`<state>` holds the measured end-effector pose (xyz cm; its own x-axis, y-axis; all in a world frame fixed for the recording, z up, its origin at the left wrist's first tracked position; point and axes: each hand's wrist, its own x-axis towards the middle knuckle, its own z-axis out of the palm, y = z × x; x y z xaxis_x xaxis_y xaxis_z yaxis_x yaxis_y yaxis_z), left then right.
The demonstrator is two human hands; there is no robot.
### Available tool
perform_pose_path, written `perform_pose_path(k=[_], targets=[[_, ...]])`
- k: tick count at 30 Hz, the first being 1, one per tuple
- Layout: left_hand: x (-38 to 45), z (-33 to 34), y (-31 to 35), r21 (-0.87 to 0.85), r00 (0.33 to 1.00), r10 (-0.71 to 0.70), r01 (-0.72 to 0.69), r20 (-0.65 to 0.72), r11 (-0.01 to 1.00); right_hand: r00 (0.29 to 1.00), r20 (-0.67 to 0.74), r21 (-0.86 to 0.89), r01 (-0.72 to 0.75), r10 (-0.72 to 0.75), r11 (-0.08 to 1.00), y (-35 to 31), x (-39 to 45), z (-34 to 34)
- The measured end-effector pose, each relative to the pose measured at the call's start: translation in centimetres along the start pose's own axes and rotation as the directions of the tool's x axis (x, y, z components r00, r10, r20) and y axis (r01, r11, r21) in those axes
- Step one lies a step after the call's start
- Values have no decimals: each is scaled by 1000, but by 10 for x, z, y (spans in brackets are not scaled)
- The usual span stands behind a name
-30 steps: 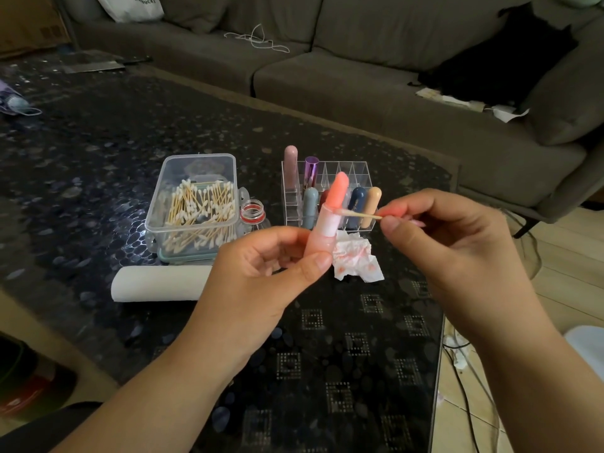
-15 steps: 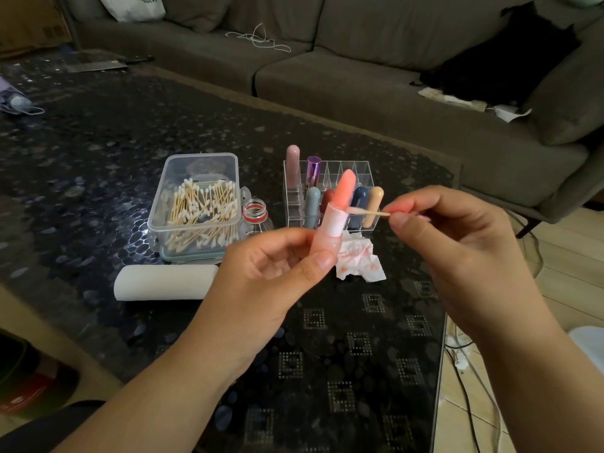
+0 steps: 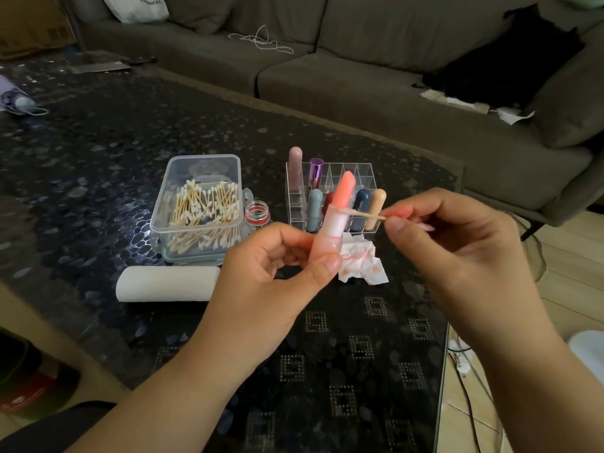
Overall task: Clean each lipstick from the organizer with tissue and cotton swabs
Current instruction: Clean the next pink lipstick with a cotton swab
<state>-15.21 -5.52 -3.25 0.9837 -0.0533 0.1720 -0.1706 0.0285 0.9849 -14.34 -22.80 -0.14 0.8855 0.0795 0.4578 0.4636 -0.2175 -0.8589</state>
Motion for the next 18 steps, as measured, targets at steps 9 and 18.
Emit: perform_pose_path(k=[9,18], targets=[[0,-2,-3,50,999,23,-22,-35,999,1000,23,-78,12,-11,997,-2,-1,4],[-1,2,-3,103,985,63,-46,-163,994,1000,24,-128,5,-2,992,-2,-3,9]])
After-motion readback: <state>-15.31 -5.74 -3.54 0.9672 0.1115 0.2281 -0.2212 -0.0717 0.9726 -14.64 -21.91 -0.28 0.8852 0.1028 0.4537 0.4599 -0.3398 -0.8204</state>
